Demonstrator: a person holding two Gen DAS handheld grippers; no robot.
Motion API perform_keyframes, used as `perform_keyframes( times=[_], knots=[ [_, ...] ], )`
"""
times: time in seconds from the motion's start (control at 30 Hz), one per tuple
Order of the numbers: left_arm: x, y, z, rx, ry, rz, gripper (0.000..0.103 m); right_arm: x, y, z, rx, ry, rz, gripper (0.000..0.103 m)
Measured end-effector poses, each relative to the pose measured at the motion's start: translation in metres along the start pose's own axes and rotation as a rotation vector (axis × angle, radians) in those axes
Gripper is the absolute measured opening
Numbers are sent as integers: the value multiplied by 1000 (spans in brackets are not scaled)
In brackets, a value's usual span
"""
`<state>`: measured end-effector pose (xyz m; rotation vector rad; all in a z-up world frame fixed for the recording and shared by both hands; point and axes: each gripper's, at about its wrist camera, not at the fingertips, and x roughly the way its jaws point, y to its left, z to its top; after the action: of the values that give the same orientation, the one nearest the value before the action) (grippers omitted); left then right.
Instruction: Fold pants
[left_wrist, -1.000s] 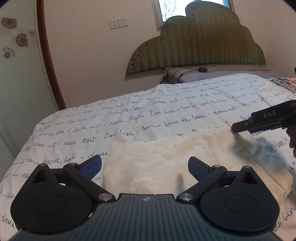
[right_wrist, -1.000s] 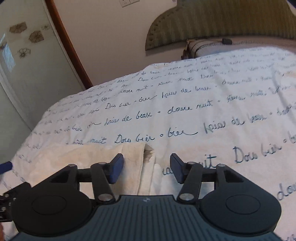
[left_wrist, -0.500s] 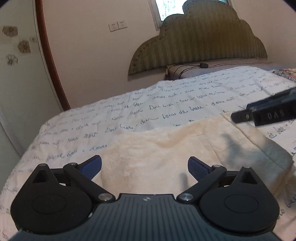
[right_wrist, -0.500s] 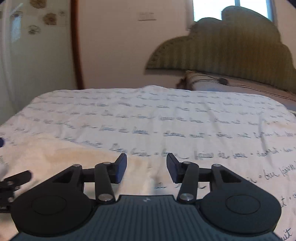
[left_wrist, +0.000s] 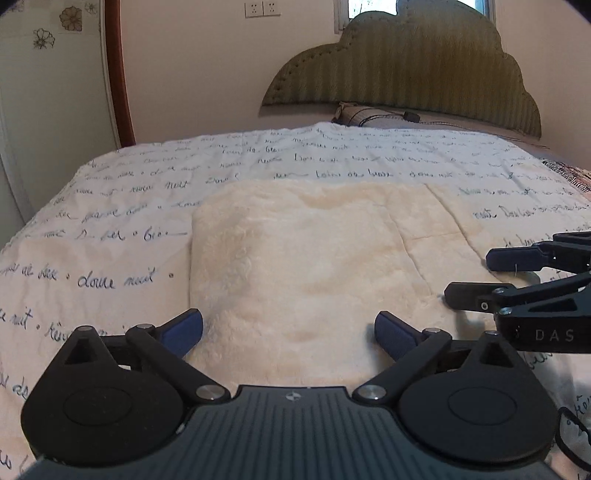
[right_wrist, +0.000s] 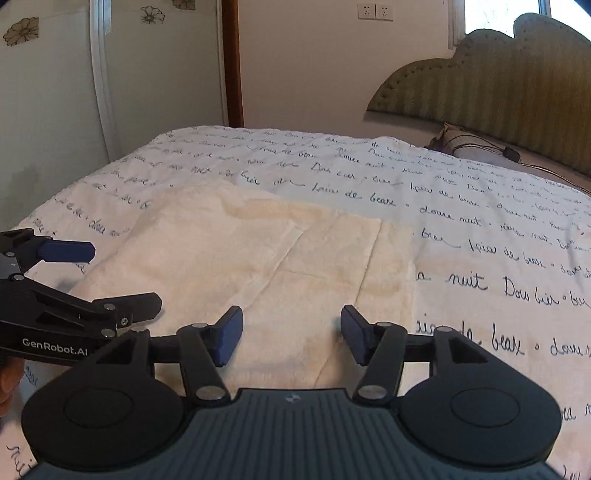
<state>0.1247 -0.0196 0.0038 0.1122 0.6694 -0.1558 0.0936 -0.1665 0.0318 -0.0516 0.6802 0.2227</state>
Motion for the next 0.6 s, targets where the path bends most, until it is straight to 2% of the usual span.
perform_keyframes(
  times=[0.1, 0.37, 0.6],
  knots=[
    [1, -2, -6, -8, -17, 22, 103, 6, 2, -12, -2, -14, -26, 60],
    [1, 0, -11, -40, -25, 31, 103, 6, 13, -18, -13, -49, -83, 63],
    [-1, 8, -14, -71, -27, 15, 103, 2, 17, -20, 4, -52, -111, 66]
  ],
)
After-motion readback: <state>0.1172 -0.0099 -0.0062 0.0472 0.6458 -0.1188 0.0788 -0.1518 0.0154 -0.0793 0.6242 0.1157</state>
